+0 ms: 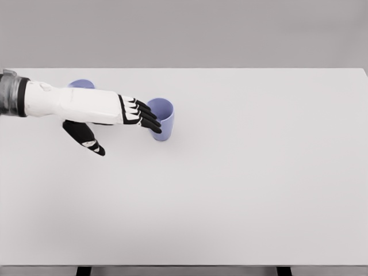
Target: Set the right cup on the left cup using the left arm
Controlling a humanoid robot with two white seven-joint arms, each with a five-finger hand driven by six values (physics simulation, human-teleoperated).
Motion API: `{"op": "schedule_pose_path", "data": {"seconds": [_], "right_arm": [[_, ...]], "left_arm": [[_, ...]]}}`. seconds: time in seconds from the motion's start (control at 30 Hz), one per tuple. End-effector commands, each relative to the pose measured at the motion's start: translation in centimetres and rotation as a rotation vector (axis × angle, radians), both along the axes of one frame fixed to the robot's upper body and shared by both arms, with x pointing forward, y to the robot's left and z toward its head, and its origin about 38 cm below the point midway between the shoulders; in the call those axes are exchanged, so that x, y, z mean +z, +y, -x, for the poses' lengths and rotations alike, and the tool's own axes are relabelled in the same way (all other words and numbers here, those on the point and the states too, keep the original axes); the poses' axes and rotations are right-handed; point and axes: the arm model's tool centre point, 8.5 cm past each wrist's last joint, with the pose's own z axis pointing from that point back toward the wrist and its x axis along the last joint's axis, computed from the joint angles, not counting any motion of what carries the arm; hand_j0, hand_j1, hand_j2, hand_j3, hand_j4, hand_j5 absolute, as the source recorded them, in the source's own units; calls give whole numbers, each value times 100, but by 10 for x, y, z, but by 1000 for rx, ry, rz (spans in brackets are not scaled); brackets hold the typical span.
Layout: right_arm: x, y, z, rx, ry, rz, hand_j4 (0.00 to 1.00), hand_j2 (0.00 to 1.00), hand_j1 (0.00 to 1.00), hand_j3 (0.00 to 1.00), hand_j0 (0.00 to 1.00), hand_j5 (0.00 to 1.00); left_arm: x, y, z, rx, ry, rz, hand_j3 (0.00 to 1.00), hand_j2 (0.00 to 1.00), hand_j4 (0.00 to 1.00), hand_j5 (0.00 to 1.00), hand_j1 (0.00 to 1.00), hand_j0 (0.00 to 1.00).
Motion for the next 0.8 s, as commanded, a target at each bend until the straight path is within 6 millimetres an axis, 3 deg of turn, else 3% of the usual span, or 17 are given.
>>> {"op": "schedule_pose_path", "data": {"seconds": [0.0,0.07,0.13,0.3,0.33,0.4,0.57,0.63,0.77], "right_arm": [[0,0,2,7,3,1,100,100,100,100,100,100],[0,0,8,-3,13,1,100,100,100,100,100,100],[0,0,7,-1,12,1,100,100,100,100,100,100],[0,0,7,-4,12,1,100,100,100,100,100,100],[0,0,7,-3,12,1,100,100,100,100,100,100],[0,0,7,-4,12,1,100,100,100,100,100,100],[0,0,7,-4,12,1,100,100,100,100,100,100],[0,0,7,-4,12,1,100,100,100,100,100,100],[0,0,7,-4,12,1,100,100,100,100,100,100]], "left_arm": [[-12,1,-5,15,39,-12,100,100,100,100,100,100],[9,0,-28,50,-10,1,100,100,100,100,100,100],[3,-18,-52,60,3,24,100,100,100,100,100,100],[5,-29,-57,49,-1,32,100,100,100,100,100,100],[3,-44,-57,19,5,41,100,100,100,100,100,100],[-4,-52,-66,26,20,46,100,100,100,100,100,100],[-17,-33,-92,133,53,49,100,100,100,100,100,100],[-34,-27,-98,167,80,34,100,100,100,100,100,100],[-47,-47,-101,139,68,-1,100,100,100,100,100,100]]}}
